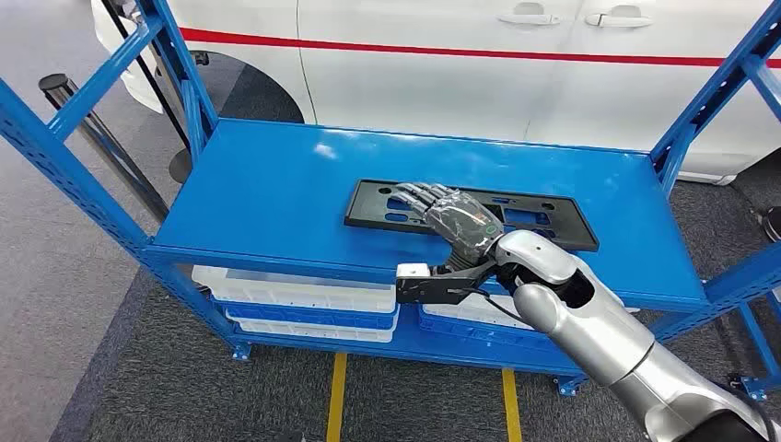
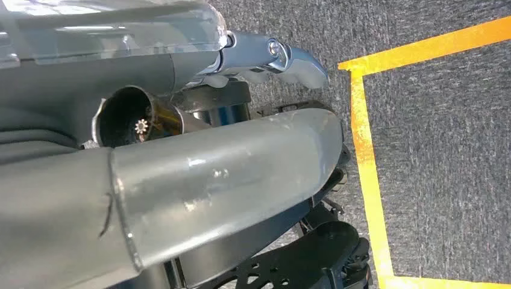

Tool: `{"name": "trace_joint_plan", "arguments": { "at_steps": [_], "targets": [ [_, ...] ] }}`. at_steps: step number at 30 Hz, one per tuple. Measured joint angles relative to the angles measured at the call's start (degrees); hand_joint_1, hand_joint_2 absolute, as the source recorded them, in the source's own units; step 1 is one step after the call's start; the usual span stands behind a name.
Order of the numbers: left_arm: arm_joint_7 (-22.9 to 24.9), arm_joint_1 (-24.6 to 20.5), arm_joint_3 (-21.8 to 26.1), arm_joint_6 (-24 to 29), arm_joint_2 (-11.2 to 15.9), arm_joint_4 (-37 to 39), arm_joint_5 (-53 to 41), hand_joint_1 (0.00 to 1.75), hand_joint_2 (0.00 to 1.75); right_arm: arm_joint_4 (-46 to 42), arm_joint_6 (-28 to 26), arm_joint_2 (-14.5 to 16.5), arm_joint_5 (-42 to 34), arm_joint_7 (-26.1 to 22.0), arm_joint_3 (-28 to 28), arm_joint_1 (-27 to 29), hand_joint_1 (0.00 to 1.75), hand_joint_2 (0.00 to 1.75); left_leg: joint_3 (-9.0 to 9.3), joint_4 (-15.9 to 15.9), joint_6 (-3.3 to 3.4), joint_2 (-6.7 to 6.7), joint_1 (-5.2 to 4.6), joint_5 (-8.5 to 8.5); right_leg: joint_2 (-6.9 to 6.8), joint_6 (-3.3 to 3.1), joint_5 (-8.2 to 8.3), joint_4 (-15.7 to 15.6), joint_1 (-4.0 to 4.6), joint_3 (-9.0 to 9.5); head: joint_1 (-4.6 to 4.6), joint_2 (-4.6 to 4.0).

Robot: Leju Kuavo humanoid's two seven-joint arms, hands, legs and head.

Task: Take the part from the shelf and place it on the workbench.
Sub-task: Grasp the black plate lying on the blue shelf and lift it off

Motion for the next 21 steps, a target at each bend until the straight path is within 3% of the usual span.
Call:
{"name": "trace_joint_plan", "arguments": {
  "at_steps": [4,7,8,10,11,12,13,16,18,21],
  "targets": [
    [-0.26,-0.15,-0.07,-0.35,0.06,0.09,0.75,0.00,0.00,1.10,0.38,-0.22,0.13,0.00,1.45,-0.35,0.00,1.75,-0.10,0.02,0.58,-0.01,-0.32,0.07,-0.01,0.55,0.12,-0.13,-0.30,0.00,0.00,0.00],
    [-0.50,-0.36,-0.27,-1.48,0.05,0.15,1.53,0.00,0.00,2.03,0.36,-0.43,0.14,0.05,2.44,-0.74,0.00,1.75,0.22,-0.90,1.53,0.07,-0.01,0.66,-0.02,1.09,-0.83,1.23,-0.39,-0.73,0.03,0.00],
    [-0.50,-0.46,-0.45,-2.86,0.07,0.15,1.79,0.00,0.00,2.34,0.35,-0.53,0.14,0.11,2.75,-0.86,0.00,1.75,0.33,-1.19,1.79,0.12,0.13,0.86,-0.01,1.15,-2.00,3.49,-0.32,-1.88,0.05,0.00],
    [-0.38,-0.61,-0.90,-5.49,0.11,0.15,2.10,0.00,0.00,2.97,0.36,-0.68,0.16,0.23,3.36,-0.93,0.00,1.75,0.29,-1.25,2.00,0.17,0.14,0.91,0.01,1.08,-5.03,11.13,-0.10,-6.01,0.05,0.00],
    [-0.38,-0.66,-1.10,-5.89,0.14,0.15,2.16,0.00,0.00,3.28,0.36,-0.71,0.18,0.30,3.63,-0.85,0.00,1.75,0.29,-1.22,2.04,0.14,0.12,0.84,0.03,0.99,-5.81,14.59,0.05,-8.14,0.05,0.00],
    [-0.37,-0.70,-1.23,-5.85,0.14,0.15,2.23,0.00,0.00,3.59,0.36,-0.72,0.21,0.34,3.88,-0.77,0.00,1.75,0.37,-1.20,2.06,0.07,0.10,0.73,0.03,0.83,-5.47,16.36,0.19,-9.56,0.05,0.00],
    [-0.37,-0.73,-1.32,-5.83,0.15,0.15,2.32,0.00,0.00,3.86,0.35,-0.73,0.25,0.40,4.08,-0.72,0.00,1.75,0.56,-1.16,2.04,-0.02,0.07,0.57,0.04,0.55,-3.90,15.78,0.38,-9.88,0.06,0.00],
    [-0.32,-0.79,-1.52,-5.85,0.13,0.16,2.66,0.00,0.00,4.43,0.19,-0.73,0.40,0.51,4.58,-0.80,0.00,1.75,1.32,-1.11,1.78,-0.25,-0.01,-0.24,0.31,-1.10,3.12,5.58,1.27,-6.32,-0.04,0.00],
    [-0.46,-0.83,-1.69,-5.85,0.11,0.17,3.00,0.00,0.00,4.70,-0.02,-0.72,0.44,0.57,4.78,-0.89,0.00,1.75,1.22,-1.08,1.34,-0.26,0.17,-0.60,0.38,-2.05,4.11,1.41,1.84,-4.60,-0.18,0.00],
    [-0.75,-0.93,-1.91,-5.83,0.20,0.19,3.53,0.00,0.00,4.80,-0.45,-0.71,0.46,0.73,4.86,-0.97,0.00,1.75,1.14,-1.13,0.55,-0.01,0.12,-1.08,0.08,-2.49,3.49,-0.62,1.62,-3.55,-0.17,0.00]
  ]
}}
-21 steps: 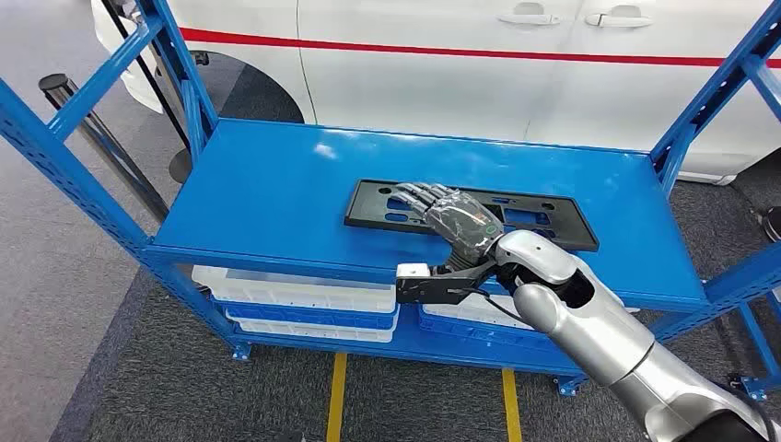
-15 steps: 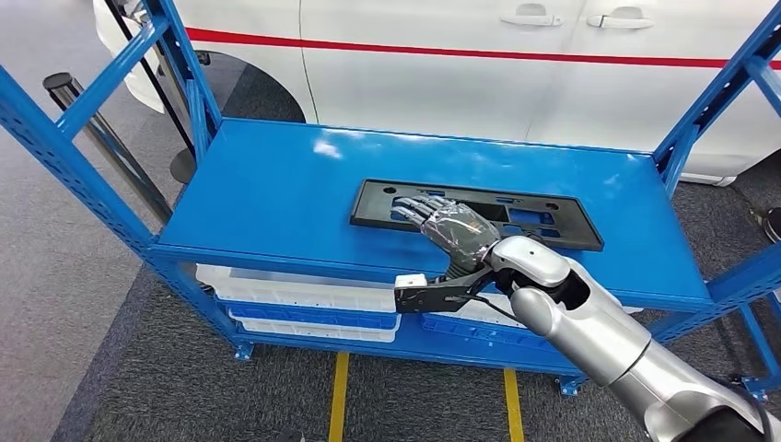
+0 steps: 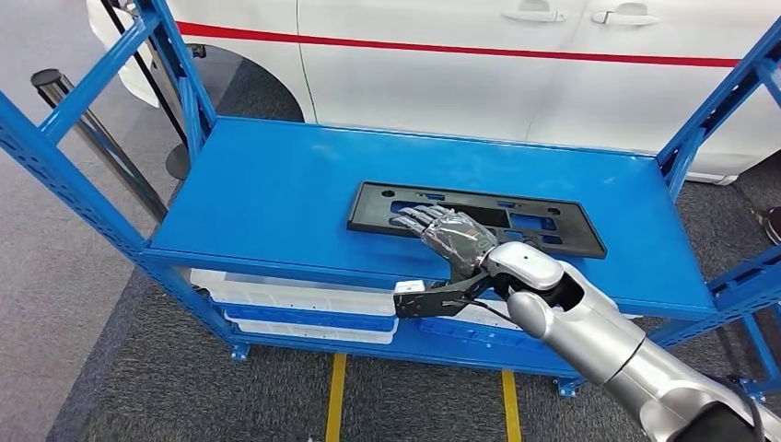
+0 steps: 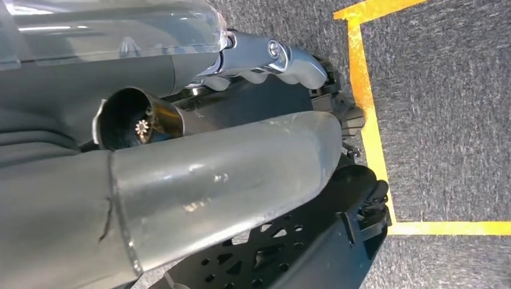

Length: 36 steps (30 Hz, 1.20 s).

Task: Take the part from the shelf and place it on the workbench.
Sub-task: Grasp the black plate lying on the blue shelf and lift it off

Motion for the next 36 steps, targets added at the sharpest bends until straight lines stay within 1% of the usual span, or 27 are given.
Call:
{"name": "trace_joint_plan", "arguments": {
  "at_steps": [2,4,5,6,7,9,10,11,12,13,15,17,18,20,21,22,23,24,25,26,27,28,30,32,33,35,36],
  "targets": [
    [-0.15,-0.06,-0.07,0.06,0.13,0.03,0.21,0.00,0.00,-0.03,-0.21,0.03,0.00,0.06,0.00,-0.06,0.00,1.75,-1.34,3.24,-0.74,0.65,-0.06,-1.73,-0.36,-0.08,-0.09,-1.27,-0.66,1.20,-0.15,0.00],
    [-0.45,-0.40,-0.10,0.26,0.17,0.05,0.24,0.00,0.00,0.00,-0.26,0.07,-0.01,0.09,0.06,-0.02,0.00,1.75,-4.93,10.52,-1.59,1.06,0.28,-4.39,-0.72,-0.02,-0.54,-1.60,-1.00,2.08,-0.32,0.00],
    [-0.58,-0.64,-0.11,0.39,0.17,0.05,0.22,0.00,0.00,0.03,-0.25,0.09,-0.02,0.09,0.11,0.04,0.00,1.75,-6.72,13.79,-1.99,1.08,0.45,-5.10,-0.86,0.17,-0.88,-1.55,-1.21,2.45,-0.32,0.00],
    [-0.65,-0.84,-0.11,0.52,0.16,0.05,0.24,0.00,0.00,0.07,-0.25,0.09,-0.03,0.10,0.19,0.11,0.00,1.75,-7.84,15.53,-2.38,1.08,0.61,-4.87,-0.99,0.45,-1.28,-1.44,-1.47,2.86,-0.32,0.00],
    [-0.67,-0.95,-0.11,0.62,0.15,0.07,0.28,0.00,0.00,0.10,-0.25,0.10,-0.03,0.10,0.27,0.14,0.00,1.75,-8.03,15.16,-2.80,1.09,0.80,-3.43,-1.05,0.81,-1.74,-1.24,-1.80,3.27,-0.31,0.00],
    [-0.63,-0.90,-0.11,0.77,0.12,0.19,0.47,0.00,0.00,0.12,-0.25,0.16,-0.04,0.10,0.44,0.12,0.00,1.75,-6.13,9.39,-3.82,1.23,1.28,1.21,-1.08,1.79,-2.91,-0.46,-2.53,4.00,-0.30,0.00],
    [-0.59,-0.85,-0.13,0.79,0.03,0.27,0.56,0.00,0.00,0.14,-0.25,0.19,-0.04,0.11,0.52,0.11,0.00,1.75,-5.18,6.53,-4.29,1.27,1.44,2.76,-1.01,2.31,-3.46,0.11,-2.64,4.08,-0.61,0.00],
    [-0.54,-0.82,-0.17,0.81,-0.04,0.35,0.62,0.00,0.00,0.16,-0.25,0.21,-0.04,0.11,0.62,0.07,0.00,1.75,-4.38,4.31,-4.28,1.22,1.55,3.05,-0.90,2.77,-3.82,0.65,-2.59,3.85,-0.93,0.00],
    [-0.50,-0.83,-0.24,0.80,-0.12,0.40,0.63,0.00,0.00,0.19,-0.26,0.22,-0.04,0.11,0.69,0.08,0.00,1.75,-4.13,3.52,-3.96,1.09,1.53,2.50,-0.81,3.13,-3.98,1.00,-2.36,3.46,-1.17,0.00],
    [-0.49,-0.87,-0.31,0.79,-0.18,0.43,0.62,0.00,0.00,0.23,-0.27,0.23,-0.04,0.11,0.75,0.09,0.00,1.75,-4.11,3.16,-3.32,0.91,1.54,2.00,-0.72,3.31,-3.96,1.24,-2.14,3.08,-1.41,0.00],
    [-0.49,-0.93,-0.43,0.78,-0.18,0.45,0.58,0.00,0.00,0.25,-0.29,0.26,-0.04,0.11,0.79,0.10,0.00,1.75,-3.92,3.05,-2.14,0.67,1.58,1.45,-0.72,3.55,-4.23,1.64,-2.11,2.73,-1.23,0.00],
    [-0.44,-0.97,-0.49,0.75,-0.19,0.45,0.59,0.00,0.00,0.26,-0.30,0.30,-0.05,0.11,0.80,0.00,0.00,1.75,-3.42,2.96,-1.47,0.57,1.57,1.16,-0.71,3.64,-5.71,5.04,-2.10,1.14,-1.21,0.00],
    [-0.39,-0.97,-0.50,0.72,-0.19,0.45,0.60,0.00,0.00,0.26,-0.30,0.31,-0.06,0.11,0.80,-0.04,0.00,1.75,-3.17,2.92,-1.18,0.54,1.49,0.99,-0.71,3.59,-6.91,8.55,-1.90,-0.84,-1.20,0.00],
    [-0.28,-0.97,-0.55,0.55,-0.17,0.46,0.62,0.00,0.00,0.29,-0.29,0.31,-0.07,0.12,0.82,-0.02,0.00,1.75,-2.73,2.90,-0.64,0.44,1.06,0.54,-0.68,3.07,-8.76,16.47,-1.17,-6.16,-1.20,0.00],
    [-0.19,-0.96,-0.58,0.41,-0.16,0.47,0.63,0.00,0.00,0.30,-0.28,0.31,-0.07,0.12,0.83,0.01,0.00,1.75,-2.38,2.88,-0.38,0.36,0.69,0.24,-0.64,2.49,-8.34,18.57,-0.68,-8.18,-1.21,0.00],
    [-0.09,-0.95,-0.61,0.23,-0.15,0.47,0.65,0.00,0.00,0.31,-0.28,0.31,-0.07,0.12,0.84,0.03,0.00,1.75,-1.89,2.84,-0.11,0.25,0.22,-0.12,-0.55,1.61,-6.73,18.51,-0.10,-9.17,-1.20,0.00],
    [0.00,-0.93,-0.64,0.06,-0.14,0.47,0.67,0.00,0.00,0.32,-0.29,0.31,-0.07,0.12,0.85,0.02,0.00,1.75,-1.22,2.74,0.15,0.15,-0.35,-0.52,-0.34,0.41,-4.10,16.27,0.64,-9.04,-1.20,0.00],
    [0.07,-0.90,-0.66,-0.06,-0.14,0.47,0.69,0.00,0.00,0.31,-0.30,0.31,-0.07,0.12,0.85,0.01,0.00,1.75,-0.43,2.52,0.47,0.08,-0.85,-0.95,0.25,-1.32,-1.26,12.73,1.38,-8.09,-1.21,0.00],
    [0.11,-0.85,-0.69,-0.17,-0.25,0.47,0.77,0.00,0.00,0.32,-0.31,0.31,-0.09,0.13,0.85,0.02,0.00,1.75,0.20,2.27,0.69,0.04,-1.25,-1.34,0.84,-3.11,0.92,9.70,2.02,-6.96,-1.70,0.00],
    [0.13,-0.79,-0.78,-0.29,-0.27,0.50,0.83,0.00,0.00,0.32,-0.33,0.31,-0.13,0.15,0.85,-0.03,0.00,1.75,0.68,1.99,0.72,-0.07,-1.21,-1.61,1.28,-4.66,2.34,7.13,2.60,-5.93,-2.28,0.00],
    [0.12,-0.73,-0.89,-0.35,-0.31,0.54,0.87,0.00,0.00,0.30,-0.38,0.31,-0.18,0.15,0.85,-0.11,0.00,1.75,0.92,1.73,0.51,-0.10,-0.86,-1.73,1.64,-5.81,2.79,5.63,3.04,-5.19,-2.70,0.00],
    [0.09,-0.70,-0.98,-0.33,-0.36,0.58,0.91,0.00,0.00,0.29,-0.45,0.31,-0.25,0.20,0.86,-0.22,0.00,1.75,1.03,1.38,0.15,-0.16,-0.41,-1.73,1.60,-6.33,2.77,4.90,3.38,-4.70,-3.08,0.00],
    [-0.17,-0.69,-1.07,-0.02,-0.27,0.62,0.89,0.00,0.00,0.21,-0.62,0.32,-0.21,0.47,0.87,-0.53,0.00,1.75,1.88,0.13,-0.46,-0.11,-0.09,-1.69,1.42,-6.58,2.62,1.59,3.39,-2.62,-2.77,0.00],
    [-0.60,-0.66,-1.08,0.63,-0.18,0.62,0.95,0.00,0.00,0.16,-0.81,0.36,0.29,1.01,0.87,-0.67,0.00,1.75,1.64,1.25,-1.25,0.49,-0.22,-2.50,1.12,-6.14,2.49,-2.52,2.31,0.57,-3.04,0.00],
    [-0.85,-0.61,-1.08,0.99,-0.13,0.62,1.01,0.00,0.00,0.16,-0.88,0.37,0.72,1.28,0.87,-0.67,0.00,1.75,0.18,3.89,-1.90,0.88,0.02,-3.42,0.94,-5.67,2.27,-4.05,1.62,1.94,-3.19,0.00],
    [-1.53,-0.73,-1.09,1.67,-0.10,0.61,1.07,0.00,0.00,0.29,-1.07,0.37,1.88,1.79,1.01,-0.56,0.00,1.75,-4.38,10.76,-3.75,1.19,0.97,-4.90,0.44,-4.48,1.64,-4.58,0.44,3.19,-3.35,0.00],
    [-1.90,-0.84,-1.09,1.96,-0.10,0.60,1.13,0.00,0.00,0.50,-1.70,0.37,3.48,2.37,1.22,-0.38,0.00,1.75,-6.15,12.80,-4.68,1.22,1.52,-4.55,0.21,-3.57,1.02,-4.36,-0.23,3.63,-3.35,0.00]
  ]
}}
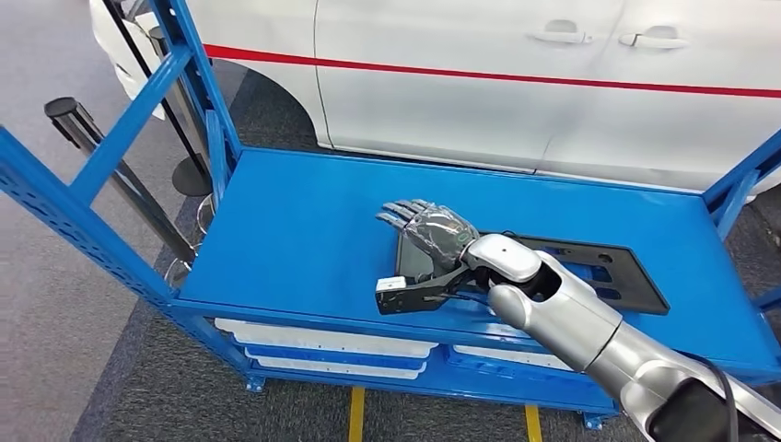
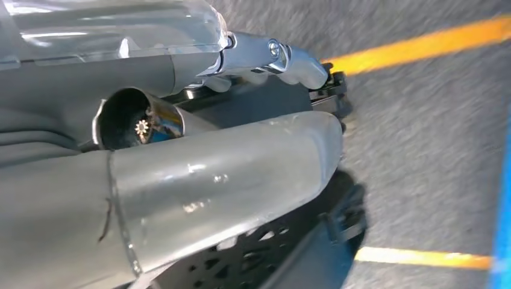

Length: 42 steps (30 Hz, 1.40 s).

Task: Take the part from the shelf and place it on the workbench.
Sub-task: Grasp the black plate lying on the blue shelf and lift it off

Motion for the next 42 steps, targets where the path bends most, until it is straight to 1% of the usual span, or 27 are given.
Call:
{"name": "trace_joint_plan", "arguments": {
  "at_steps": [1,3,4,5,7,9,11,12,14,15,17,18,19,21,22,23,25,27,28,30,31,33,35,36,37,40,42],
  "targets": [
    [-0.33,-0.11,0.00,0.27,0.00,0.00,0.17,0.00,0.00,0.44,-1.17,0.04,2.43,0.79,0.29,0.25,0.00,1.75,-0.81,0.06,-0.96,0.04,0.57,1.50,-0.18,1.12,-0.77,0.46,-0.75,0.42,0.00,0.00],
    [-0.80,-0.16,0.00,0.80,0.01,0.02,0.97,0.00,0.00,2.47,-4.72,0.42,8.99,2.45,0.99,0.79,0.00,1.75,0.01,-4.41,-3.12,0.11,1.54,6.12,-0.35,3.61,-2.72,2.31,-2.37,0.95,-0.01,0.00],
    [-0.98,-0.13,-0.01,0.96,-0.05,0.01,1.46,0.00,0.00,3.90,-6.38,0.66,11.76,2.95,1.22,1.00,0.00,1.75,0.56,-6.30,-4.01,0.10,1.74,7.51,-0.34,4.86,-3.75,3.58,-2.80,0.80,-0.22,0.00],
    [-1.14,-0.12,-0.02,1.06,-0.07,-0.01,1.89,0.00,0.00,5.33,-7.72,0.87,13.90,3.27,1.36,1.09,0.00,1.75,1.01,-7.71,-4.08,-0.07,1.79,7.54,-0.26,5.78,-4.58,5.03,-3.08,0.24,-0.46,0.00],
    [-1.51,-0.13,-0.05,1.07,-0.10,-0.05,2.54,0.00,0.00,7.94,-9.26,1.03,16.77,3.84,1.39,0.97,0.00,1.75,0.88,-7.53,-2.28,-0.39,1.64,6.00,-0.03,6.75,-5.20,6.77,-2.74,-1.02,-0.73,0.00],
    [-1.87,-0.17,-0.09,1.10,-0.03,-0.07,3.11,0.00,0.00,10.35,-9.50,1.08,18.74,4.37,1.38,0.70,0.00,1.75,0.96,-7.35,-0.30,-0.41,1.67,5.30,0.06,6.98,-5.26,7.25,-2.60,-1.36,-0.51,0.00],
    [-2.15,-0.18,-0.11,1.15,0.01,-0.07,3.75,0.00,0.00,12.35,-8.25,1.02,19.76,4.57,1.37,0.46,0.00,1.75,1.38,-7.42,0.36,-0.23,1.63,5.11,-0.15,6.96,-6.70,9.78,-2.54,-2.36,-0.44,0.00],
    [-2.28,-0.18,-0.11,1.17,0.05,-0.07,4.09,0.00,0.00,13.05,-6.95,0.93,19.85,4.49,1.38,0.31,0.00,1.75,1.52,-7.51,0.57,-0.16,1.53,5.05,-0.27,6.85,-8.10,12.72,-2.38,-3.80,-0.43,0.00],
    [-2.56,-0.18,-0.17,1.18,0.19,-0.07,4.81,0.00,0.00,13.91,-3.88,0.61,19.01,4.08,1.38,0.03,0.00,1.75,1.65,-7.60,0.81,-0.07,1.16,4.98,-0.34,6.36,-10.88,20.28,-1.77,-8.02,-0.42,0.00],
    [-2.70,-0.18,-0.23,1.17,0.25,-0.07,5.17,0.00,0.00,14.08,-2.59,0.39,18.08,3.89,1.34,-0.09,0.00,1.75,1.76,-7.64,0.94,-0.10,0.86,4.92,-0.32,5.86,-11.25,22.85,-1.31,-9.66,-0.41,0.00],
    [-2.92,-0.18,-0.34,1.15,0.34,-0.07,5.75,0.00,0.00,14.15,-1.36,0.05,16.10,3.78,1.19,-0.21,0.00,1.75,2.16,-7.79,1.22,-0.24,0.19,4.80,-0.27,4.48,-9.73,23.37,-0.33,-10.58,-0.39,0.00],
    [-2.98,-0.17,-0.38,1.15,0.38,-0.09,5.99,0.00,0.00,14.11,-1.16,-0.04,15.10,3.82,1.02,-0.27,0.00,1.75,2.50,-7.98,1.39,-0.33,-0.25,4.76,-0.22,3.40,-8.00,21.27,0.31,-9.85,-0.37,0.00],
    [-3.02,-0.13,-0.41,1.15,0.42,-0.16,6.22,0.00,0.00,13.99,-0.98,-0.05,14.16,3.90,0.75,-0.44,0.00,1.75,2.92,-8.29,1.62,-0.37,-0.66,4.74,-0.10,1.82,-5.95,18.07,1.16,-8.58,-0.37,0.00],
    [-3.11,-0.05,-0.56,1.08,0.51,-0.53,6.70,0.00,0.00,13.43,-0.37,-0.07,12.22,4.13,-0.01,-0.83,0.00,1.75,3.72,-9.13,1.95,-0.30,-1.15,4.85,0.13,-2.28,-2.88,11.46,3.06,-5.95,-0.87,0.00],
    [-3.19,-0.02,-0.68,1.03,0.61,-0.75,6.86,0.00,0.00,13.05,0.05,-0.06,11.51,4.23,-0.30,-0.96,0.00,1.75,3.88,-9.53,1.98,-0.20,-1.07,4.96,0.20,-3.78,-2.16,9.11,3.83,-5.05,-1.07,0.00],
    [-3.29,-0.02,-0.79,0.98,0.70,-0.94,6.98,0.00,0.00,12.69,0.40,-0.05,11.01,4.32,-0.47,-0.98,0.00,1.75,3.90,-9.89,1.90,-0.10,-0.85,5.09,0.17,-4.57,-2.13,7.85,4.23,-4.61,-1.25,0.00],
    [-3.46,-0.04,-0.91,0.91,0.93,-1.19,7.06,0.00,0.00,12.08,0.90,-0.02,10.53,4.44,-0.60,-0.89,0.00,1.75,4.06,-10.68,1.79,0.10,-0.63,5.31,0.02,-4.65,-1.53,5.46,4.28,-3.49,-1.09,0.00],
    [-3.53,0.00,-0.94,0.81,1.12,-1.39,7.18,0.00,0.00,11.74,1.24,0.03,10.29,4.48,-0.70,-0.63,0.00,1.75,3.78,-9.71,1.50,0.31,-0.77,4.35,-0.34,-4.16,-0.53,2.70,3.62,-1.87,-1.06,0.00],
    [-3.70,0.02,-0.96,0.77,1.21,-1.49,7.23,0.00,0.00,11.66,1.35,0.05,10.24,4.49,-0.72,-0.47,0.00,1.75,2.88,-7.68,1.19,0.39,-0.74,3.14,-0.57,-3.74,-0.16,1.72,3.16,-1.26,-1.05,0.00],
    [-4.17,-0.07,-1.00,0.74,1.25,-1.67,7.29,0.00,0.00,11.65,1.43,0.10,10.20,4.50,-0.70,-0.28,0.00,1.75,0.12,-1.86,0.04,0.45,-0.25,0.52,-0.87,-2.67,-0.29,1.63,2.49,-1.10,-1.07,0.00],
    [-4.43,-0.14,-1.01,0.74,1.26,-1.76,7.30,0.00,0.00,11.65,1.30,0.18,10.16,4.47,-0.70,-0.17,0.00,1.75,-0.75,0.08,-0.64,0.46,0.04,0.22,-0.97,-1.94,-0.61,2.00,2.08,-1.14,-1.07,0.00],
    [-4.59,-0.22,-1.02,0.74,1.30,-1.83,7.49,0.00,0.00,11.68,0.42,0.40,9.97,4.13,-0.71,0.14,0.00,1.75,-0.24,-0.83,-1.89,0.51,0.59,2.35,-1.05,-0.28,-1.52,3.20,1.17,-1.29,-1.07,0.00],
    [-4.54,-0.20,-1.09,0.69,1.34,-1.85,7.83,0.00,0.00,11.72,-0.99,0.76,9.57,3.56,-0.82,0.40,0.00,1.75,2.02,-5.55,-2.81,0.56,0.85,4.88,-0.97,1.47,-2.68,5.06,0.39,-1.83,-1.12,0.00],
    [-4.50,-0.21,-1.19,0.65,1.35,-1.91,7.94,0.00,0.00,11.73,-1.54,0.96,9.37,3.31,-0.94,0.48,0.00,1.75,2.82,-7.50,-2.76,0.50,0.88,5.25,-0.87,2.23,-3.19,6.23,0.29,-2.44,-1.21,0.00],
    [-4.48,-0.22,-1.28,0.61,1.36,-1.96,7.97,0.00,0.00,11.73,-1.88,1.09,9.22,3.15,-1.13,0.54,0.00,1.75,2.99,-8.24,-2.14,0.40,0.79,4.99,-0.73,2.81,-3.48,7.13,0.29,-3.06,-1.26,0.00],
    [-4.56,-0.24,-1.41,0.55,1.38,-2.08,7.90,0.00,0.00,11.75,-2.41,1.26,8.99,2.83,-1.54,0.80,0.00,1.75,2.50,-8.27,0.43,0.23,0.75,4.72,-0.50,3.59,-3.42,7.99,0.65,-4.16,-1.27,0.00],
    [-4.62,-0.25,-1.42,0.55,1.36,-2.16,7.90,0.00,0.00,11.74,-3.15,1.29,8.36,2.12,-1.74,1.12,0.00,1.75,2.57,-8.63,1.31,0.28,0.99,5.03,-0.44,4.15,-4.60,9.56,0.56,-4.92,-1.19,0.00]
  ]
}}
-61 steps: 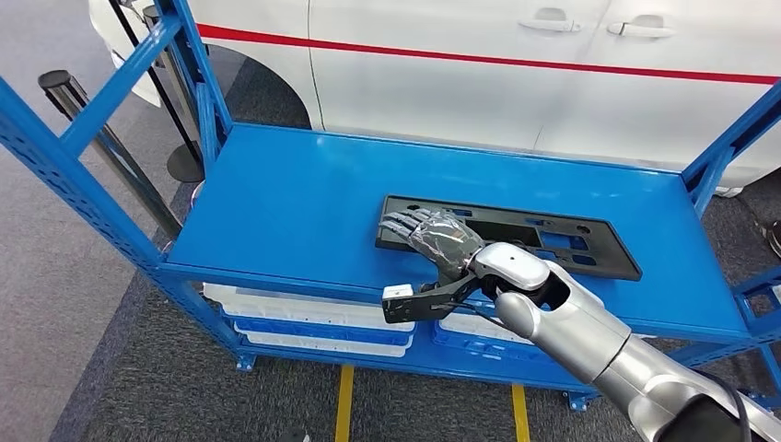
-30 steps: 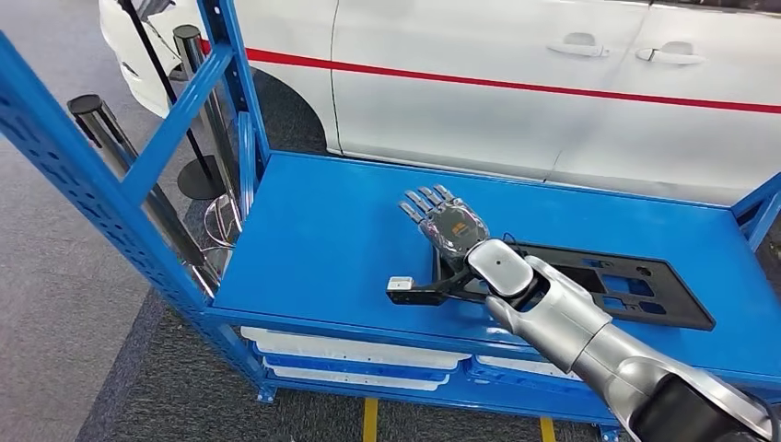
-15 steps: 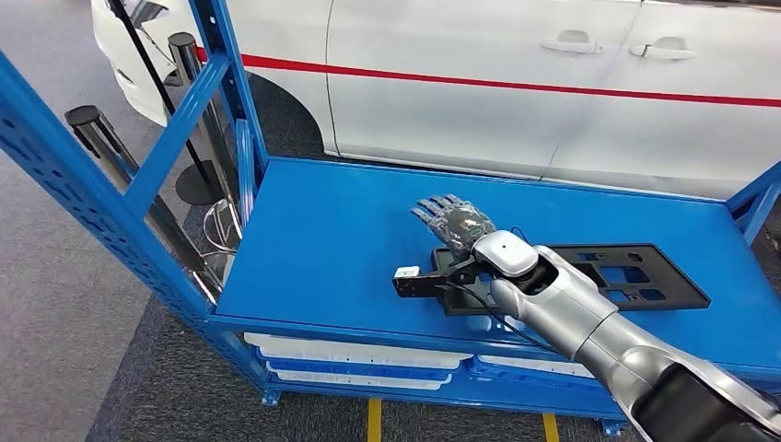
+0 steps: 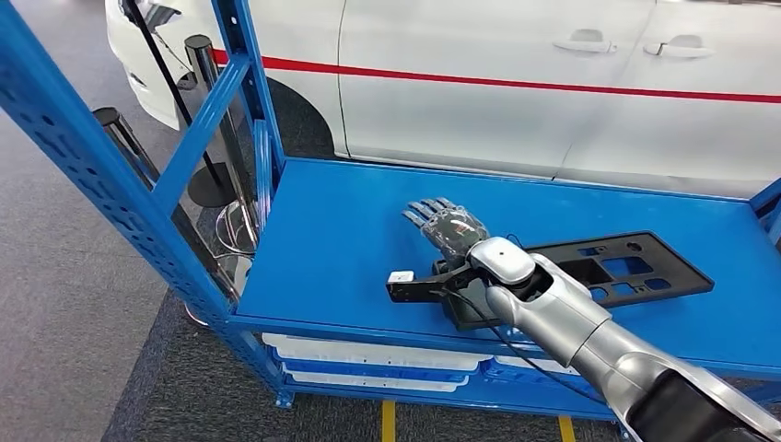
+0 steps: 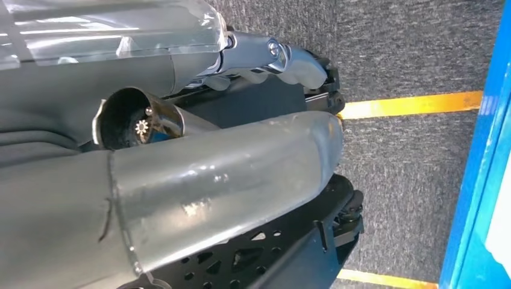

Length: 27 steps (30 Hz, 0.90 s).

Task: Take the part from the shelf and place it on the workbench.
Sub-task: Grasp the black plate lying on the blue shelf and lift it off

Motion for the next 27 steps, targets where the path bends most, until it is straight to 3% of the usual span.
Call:
{"name": "trace_joint_plan", "arguments": {
  "at_steps": [3,4,5,6,8,10,13,15,17,19,20,21,22,24,26,27],
  "targets": [
    [-0.17,0.00,-0.01,0.20,0.01,-0.15,-0.11,0.00,0.00,-0.76,-2.55,0.24,-3.22,-3.01,-1.14,1.71,0.00,0.44,-0.17,-0.32,0.71,-0.03,0.17,0.30,0.05,1.00,-4.59,9.01,-0.60,-4.16,0.11,0.00],
    [-0.28,0.00,-0.04,0.34,0.01,-0.23,-0.22,0.00,0.00,-1.58,-3.56,0.43,-5.18,-4.55,-1.90,2.78,0.00,0.00,-0.25,-0.31,0.76,-0.08,0.17,0.33,0.05,1.17,-5.40,11.81,-0.81,-5.55,0.11,0.00],
    [-0.46,-0.01,-0.08,0.51,0.03,-0.37,-0.37,0.00,0.00,-2.90,-4.42,0.63,-7.64,-6.15,-2.89,3.95,0.00,0.00,-0.29,-0.31,0.78,-0.14,0.20,0.32,0.05,1.25,-5.21,12.96,-0.96,-6.20,0.11,0.00],
    [-0.73,-0.02,-0.15,0.70,0.07,-0.55,-0.61,0.00,0.00,-4.67,-5.03,0.87,-10.35,-7.53,-4.06,5.06,0.00,0.00,-0.26,-0.31,0.77,-0.20,0.25,0.30,0.05,1.23,-3.99,12.05,-1.06,-5.89,0.11,0.00],
    [-1.40,-0.05,-0.34,0.96,0.19,-1.01,-1.17,0.00,0.00,-8.53,-5.57,1.18,-15.03,-9.12,-6.23,6.53,0.00,0.00,-0.13,-0.31,0.70,-0.26,0.36,0.21,0.06,1.05,-0.21,6.35,-1.13,-3.42,0.12,0.00],
    [-2.20,-0.08,-0.66,1.22,0.46,-1.66,-1.90,0.00,0.00,-12.85,-5.68,1.45,-19.23,-9.82,-8.39,7.18,0.00,0.00,-0.12,-0.37,0.52,-0.22,0.38,0.12,0.17,0.95,1.89,0.86,-0.93,-1.02,0.12,0.00],
    [-3.54,-0.06,-1.68,1.62,1.27,-3.21,-3.33,0.00,0.00,-20.98,-5.22,1.79,-26.22,-10.67,-13.25,7.78,0.00,0.00,-0.44,-0.69,-0.05,-0.22,0.31,0.33,0.30,0.62,1.77,-1.86,-0.32,-0.02,0.14,0.00],
    [-4.09,0.01,-2.42,1.63,1.75,-4.19,-4.18,0.00,0.00,-25.90,-4.58,1.86,-29.53,-10.95,-17.08,7.70,0.00,0.00,-0.51,-0.71,-0.58,-0.16,0.24,0.11,0.17,0.23,1.83,-2.67,-0.46,0.28,0.11,0.00],
    [-4.34,-0.01,-2.90,1.56,2.09,-4.84,-4.59,0.00,0.00,-29.54,-3.94,1.94,-31.25,-11.08,-20.49,7.21,0.00,0.00,-1.87,2.51,-0.78,0.17,0.15,-2.14,-0.02,-0.40,2.16,-3.52,-0.59,0.72,0.09,0.00],
    [-4.43,-0.07,-3.14,1.50,2.32,-5.20,-4.66,0.00,0.00,-31.91,-3.15,1.96,-32.39,-11.32,-23.30,7.08,0.00,0.00,-5.18,9.66,-0.60,0.47,0.13,-5.70,-0.11,-0.86,2.25,-3.67,-0.30,0.79,0.08,0.00],
    [-4.45,-0.10,-3.20,1.48,2.38,-5.31,-4.67,0.00,0.00,-32.74,-2.79,1.95,-32.83,-11.54,-24.43,7.28,0.00,0.00,-6.70,12.83,-0.51,0.50,0.08,-6.76,-0.12,-0.92,2.24,-3.64,-0.08,0.76,0.08,0.00],
    [-4.46,-0.12,-3.24,1.48,2.41,-5.39,-4.68,0.00,0.00,-33.34,-2.55,1.95,-33.08,-11.79,-25.35,7.54,0.00,0.00,-7.39,14.21,-0.38,0.52,0.00,-6.75,-0.12,-0.98,2.23,-3.59,0.15,0.75,0.08,0.00],
    [-4.48,-0.13,-3.26,1.48,2.43,-5.47,-4.69,0.00,0.00,-33.83,-2.42,1.93,-33.23,-12.03,-26.09,7.75,0.00,0.00,-7.03,13.44,-0.17,0.53,-0.12,-5.65,-0.10,-1.01,2.23,-3.51,0.36,0.75,0.08,0.00],
    [-4.48,-0.16,-3.28,1.48,2.45,-5.54,-4.70,0.00,0.00,-34.64,-2.39,1.92,-33.28,-12.44,-27.16,7.95,0.00,0.00,-3.80,6.72,0.67,0.54,-0.49,-1.83,0.01,-1.08,2.18,-3.25,0.72,0.75,0.09,0.00],
    [-4.32,-0.19,-3.32,1.49,2.49,-5.63,-4.70,0.00,0.00,-35.20,-2.45,1.81,-33.08,-12.77,-27.94,8.28,0.00,0.00,-0.83,0.47,1.49,0.61,-0.79,0.31,0.09,-0.94,2.13,-2.86,1.01,0.50,0.09,0.00],
    [-4.19,-0.21,-3.34,1.50,2.51,-5.70,-4.70,0.00,0.00,-35.34,-2.48,1.69,-32.90,-12.89,-28.29,8.62,0.00,0.44,-0.30,-0.80,1.75,0.62,-0.89,0.46,0.09,-0.78,2.18,-2.77,1.01,0.35,0.09,0.00]
  ]
}}
